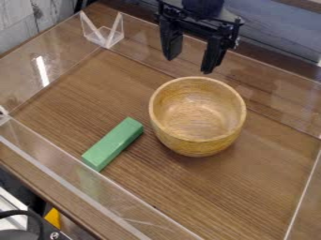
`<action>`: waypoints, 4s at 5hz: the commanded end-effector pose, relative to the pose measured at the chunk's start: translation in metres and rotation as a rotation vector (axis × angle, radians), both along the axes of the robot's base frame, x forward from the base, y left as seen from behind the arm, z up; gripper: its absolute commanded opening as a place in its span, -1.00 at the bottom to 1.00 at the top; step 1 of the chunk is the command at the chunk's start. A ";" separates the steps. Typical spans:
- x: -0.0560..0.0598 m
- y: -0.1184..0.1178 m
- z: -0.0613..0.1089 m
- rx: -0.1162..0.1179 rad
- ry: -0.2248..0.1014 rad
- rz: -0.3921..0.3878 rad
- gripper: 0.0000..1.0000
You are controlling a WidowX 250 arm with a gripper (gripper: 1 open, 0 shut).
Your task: Put the green block in the brown bowl
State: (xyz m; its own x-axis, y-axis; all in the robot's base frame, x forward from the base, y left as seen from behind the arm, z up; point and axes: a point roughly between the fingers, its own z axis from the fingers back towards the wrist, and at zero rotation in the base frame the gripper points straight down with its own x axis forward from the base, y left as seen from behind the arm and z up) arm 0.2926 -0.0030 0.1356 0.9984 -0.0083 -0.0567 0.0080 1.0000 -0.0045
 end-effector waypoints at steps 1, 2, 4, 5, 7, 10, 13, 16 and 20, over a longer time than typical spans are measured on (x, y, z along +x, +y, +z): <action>-0.007 0.004 -0.004 -0.006 0.003 0.052 1.00; -0.031 0.020 -0.020 -0.012 0.037 0.121 1.00; -0.090 0.070 -0.041 -0.003 0.013 0.062 1.00; -0.097 0.072 -0.055 0.006 -0.027 0.074 1.00; -0.090 0.067 -0.066 0.002 -0.047 0.130 1.00; -0.070 0.067 -0.077 -0.003 -0.069 0.158 1.00; -0.071 0.070 -0.095 -0.007 -0.079 0.170 1.00; -0.068 0.055 -0.100 -0.015 -0.086 0.153 1.00; -0.072 0.048 -0.099 -0.018 -0.096 0.105 1.00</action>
